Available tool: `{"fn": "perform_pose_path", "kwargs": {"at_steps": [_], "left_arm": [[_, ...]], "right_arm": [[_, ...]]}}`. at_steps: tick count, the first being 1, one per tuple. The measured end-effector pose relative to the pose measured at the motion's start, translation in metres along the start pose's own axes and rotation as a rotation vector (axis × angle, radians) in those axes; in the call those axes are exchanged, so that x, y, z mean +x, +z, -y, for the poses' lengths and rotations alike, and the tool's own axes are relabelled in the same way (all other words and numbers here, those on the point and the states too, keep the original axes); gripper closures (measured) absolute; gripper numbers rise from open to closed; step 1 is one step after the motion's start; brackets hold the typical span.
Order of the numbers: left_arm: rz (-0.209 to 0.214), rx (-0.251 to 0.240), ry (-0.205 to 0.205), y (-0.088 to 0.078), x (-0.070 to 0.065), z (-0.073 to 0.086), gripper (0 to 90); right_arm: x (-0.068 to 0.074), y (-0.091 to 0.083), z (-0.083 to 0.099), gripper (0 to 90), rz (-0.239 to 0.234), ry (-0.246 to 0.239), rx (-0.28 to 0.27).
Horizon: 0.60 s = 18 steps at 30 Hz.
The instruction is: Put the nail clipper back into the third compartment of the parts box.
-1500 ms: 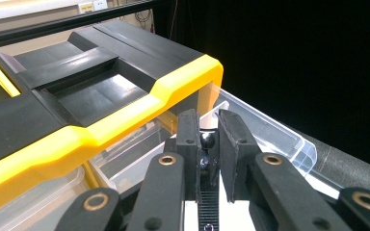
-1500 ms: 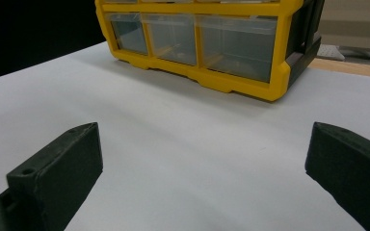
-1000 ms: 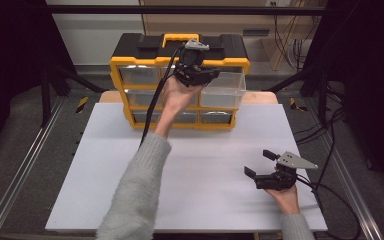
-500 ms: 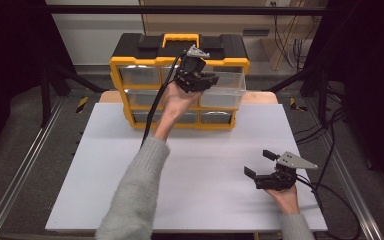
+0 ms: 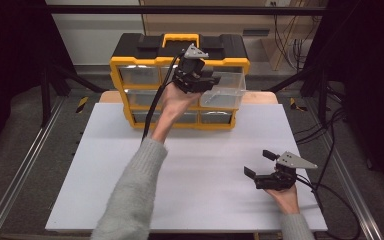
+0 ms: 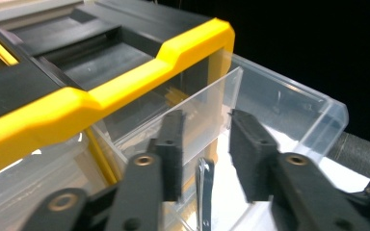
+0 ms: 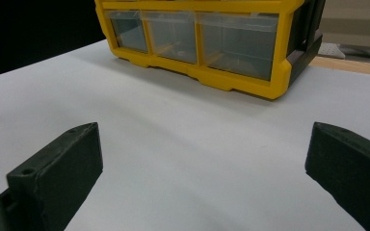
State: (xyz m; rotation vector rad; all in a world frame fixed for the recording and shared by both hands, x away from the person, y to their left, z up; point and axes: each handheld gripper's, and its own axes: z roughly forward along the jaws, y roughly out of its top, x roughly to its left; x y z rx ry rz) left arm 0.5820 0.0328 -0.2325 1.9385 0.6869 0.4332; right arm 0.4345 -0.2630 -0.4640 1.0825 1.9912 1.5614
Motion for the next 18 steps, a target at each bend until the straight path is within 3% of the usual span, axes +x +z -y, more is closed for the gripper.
{"fn": "perform_pose_path", "kwargs": {"at_steps": [5,11,18], "left_arm": [[-0.005,-0.070,0.004,-0.019,-0.001,0.005,46.2],[0.012,-0.132,-0.010,-0.043,0.002,0.021,28.2],[-0.014,-0.150,-0.027,-0.071,0.009,0.051,14.5]], "right_arm": [[0.000,0.000,0.000,0.4,0.001,-0.001,-0.001],[0.000,0.000,0.000,0.4,0.003,0.002,-0.001],[0.000,0.000,0.000,0.4,0.007,0.003,-0.001]]}}
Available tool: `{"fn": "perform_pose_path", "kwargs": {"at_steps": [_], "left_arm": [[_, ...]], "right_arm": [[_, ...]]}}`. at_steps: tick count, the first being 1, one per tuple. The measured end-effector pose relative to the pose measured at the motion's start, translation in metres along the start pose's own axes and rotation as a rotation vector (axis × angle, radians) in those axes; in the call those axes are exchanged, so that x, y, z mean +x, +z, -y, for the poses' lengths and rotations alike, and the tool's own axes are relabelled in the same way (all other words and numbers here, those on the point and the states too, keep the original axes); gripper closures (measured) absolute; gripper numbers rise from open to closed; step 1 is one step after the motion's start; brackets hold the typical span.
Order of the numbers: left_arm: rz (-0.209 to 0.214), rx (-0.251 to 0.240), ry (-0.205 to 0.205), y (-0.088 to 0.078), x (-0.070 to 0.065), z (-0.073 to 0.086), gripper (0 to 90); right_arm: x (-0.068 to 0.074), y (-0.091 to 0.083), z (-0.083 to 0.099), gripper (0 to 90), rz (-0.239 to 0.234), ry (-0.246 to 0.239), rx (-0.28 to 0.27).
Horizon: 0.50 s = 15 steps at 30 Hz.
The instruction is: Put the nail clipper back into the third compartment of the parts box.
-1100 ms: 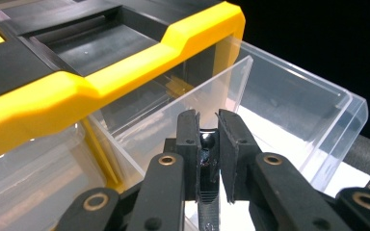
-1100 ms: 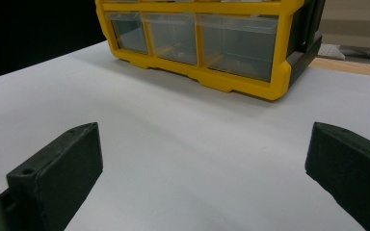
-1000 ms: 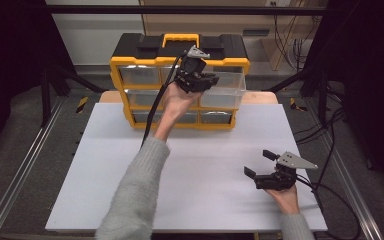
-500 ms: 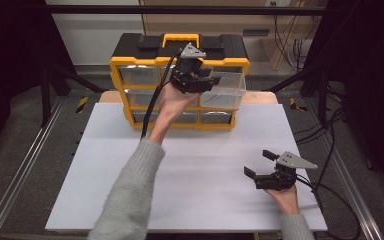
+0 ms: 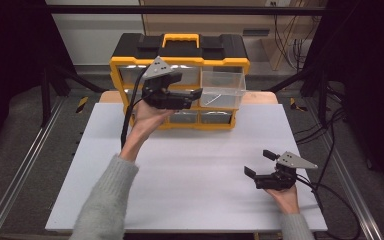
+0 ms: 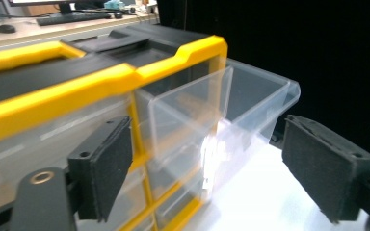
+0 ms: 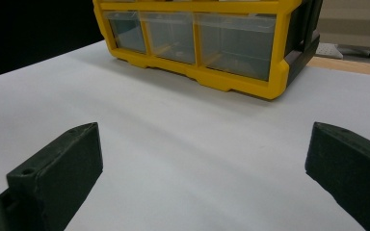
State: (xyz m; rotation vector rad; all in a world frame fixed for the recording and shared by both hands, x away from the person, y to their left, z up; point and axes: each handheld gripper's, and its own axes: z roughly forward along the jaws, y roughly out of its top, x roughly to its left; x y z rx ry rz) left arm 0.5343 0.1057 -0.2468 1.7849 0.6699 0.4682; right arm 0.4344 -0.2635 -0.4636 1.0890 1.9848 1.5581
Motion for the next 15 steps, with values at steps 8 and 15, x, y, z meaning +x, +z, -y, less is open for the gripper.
{"fn": "perform_pose_path", "kwargs": {"at_steps": [8,15], "left_arm": [[0.007,0.001,-0.036,-0.031,0.011,0.040,6.1],[0.006,0.003,-0.064,-0.052,0.017,0.084,5.0]], "right_arm": [[0.000,0.000,0.000,0.4,0.003,0.002,-0.001],[0.000,0.000,0.000,0.4,0.005,0.001,0.000]]}}
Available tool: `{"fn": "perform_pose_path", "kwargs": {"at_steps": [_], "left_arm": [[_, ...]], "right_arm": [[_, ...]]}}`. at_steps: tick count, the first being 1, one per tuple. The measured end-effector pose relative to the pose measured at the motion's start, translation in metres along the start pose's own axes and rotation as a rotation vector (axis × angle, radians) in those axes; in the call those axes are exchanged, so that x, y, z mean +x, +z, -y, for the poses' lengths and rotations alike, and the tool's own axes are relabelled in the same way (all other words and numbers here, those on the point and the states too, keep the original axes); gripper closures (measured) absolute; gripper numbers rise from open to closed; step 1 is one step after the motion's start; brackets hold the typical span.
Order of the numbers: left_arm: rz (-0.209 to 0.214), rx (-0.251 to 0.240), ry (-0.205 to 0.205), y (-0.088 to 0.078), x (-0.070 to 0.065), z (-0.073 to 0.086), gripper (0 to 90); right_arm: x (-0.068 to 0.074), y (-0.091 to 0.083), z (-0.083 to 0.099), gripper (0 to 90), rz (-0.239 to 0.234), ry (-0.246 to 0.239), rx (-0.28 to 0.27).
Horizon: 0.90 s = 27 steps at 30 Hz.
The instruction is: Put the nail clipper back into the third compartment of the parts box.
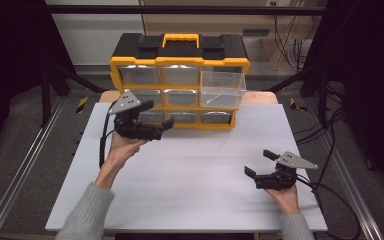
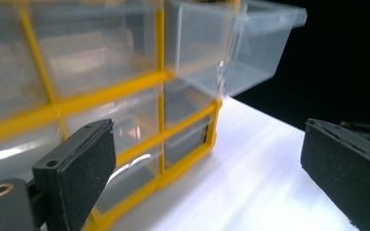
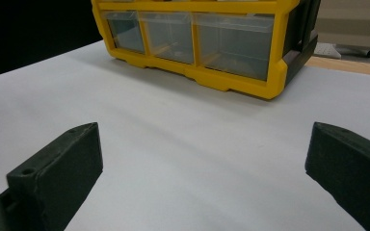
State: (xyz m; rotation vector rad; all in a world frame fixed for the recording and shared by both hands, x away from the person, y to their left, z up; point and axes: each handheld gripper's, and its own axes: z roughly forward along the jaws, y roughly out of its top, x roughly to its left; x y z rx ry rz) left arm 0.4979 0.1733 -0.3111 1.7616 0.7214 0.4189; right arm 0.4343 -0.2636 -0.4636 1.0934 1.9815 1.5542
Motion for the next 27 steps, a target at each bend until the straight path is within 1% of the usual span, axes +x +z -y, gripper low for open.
{"fn": "perform_pose_path", "kwargs": {"at_steps": [3,6,10,15,17,18,21,23,24,27], "left_arm": [[-0.002,0.000,-0.004,-0.008,0.003,0.018,5.0],[0.001,-0.003,-0.030,-0.016,0.007,0.036,4.8],[-0.011,0.002,-0.045,-0.027,0.010,0.058,4.7],[-0.028,-0.014,-0.063,-0.041,0.013,0.086,5.0],[-0.039,-0.015,-0.070,-0.045,0.015,0.097,5.0],[-0.038,-0.012,-0.078,-0.047,0.016,0.102,5.0],[-0.049,-0.005,-0.084,-0.053,0.019,0.115,5.0],[-0.057,-0.005,-0.098,-0.057,0.022,0.123,5.1],[-0.059,-0.001,-0.105,-0.058,0.024,0.126,5.2],[-0.072,0.008,-0.103,-0.061,0.025,0.133,5.3]], "right_arm": [[0.000,0.000,0.000,0.4,0.000,0.001,0.001],[0.000,0.000,0.000,0.4,0.001,0.000,0.002],[0.000,0.000,0.000,0.4,0.000,0.000,0.003],[0.000,0.000,0.000,0.3,0.002,-0.001,0.005],[0.000,0.001,0.001,0.4,0.002,-0.004,0.005],[0.000,0.001,0.001,0.4,0.002,-0.003,0.005],[0.000,0.000,0.001,0.4,0.004,0.000,0.006],[0.000,0.001,0.001,0.4,0.001,-0.002,0.007],[0.000,0.001,0.001,0.4,0.001,-0.002,0.009],[0.000,0.001,0.002,0.4,-0.001,-0.001,0.010]]}}
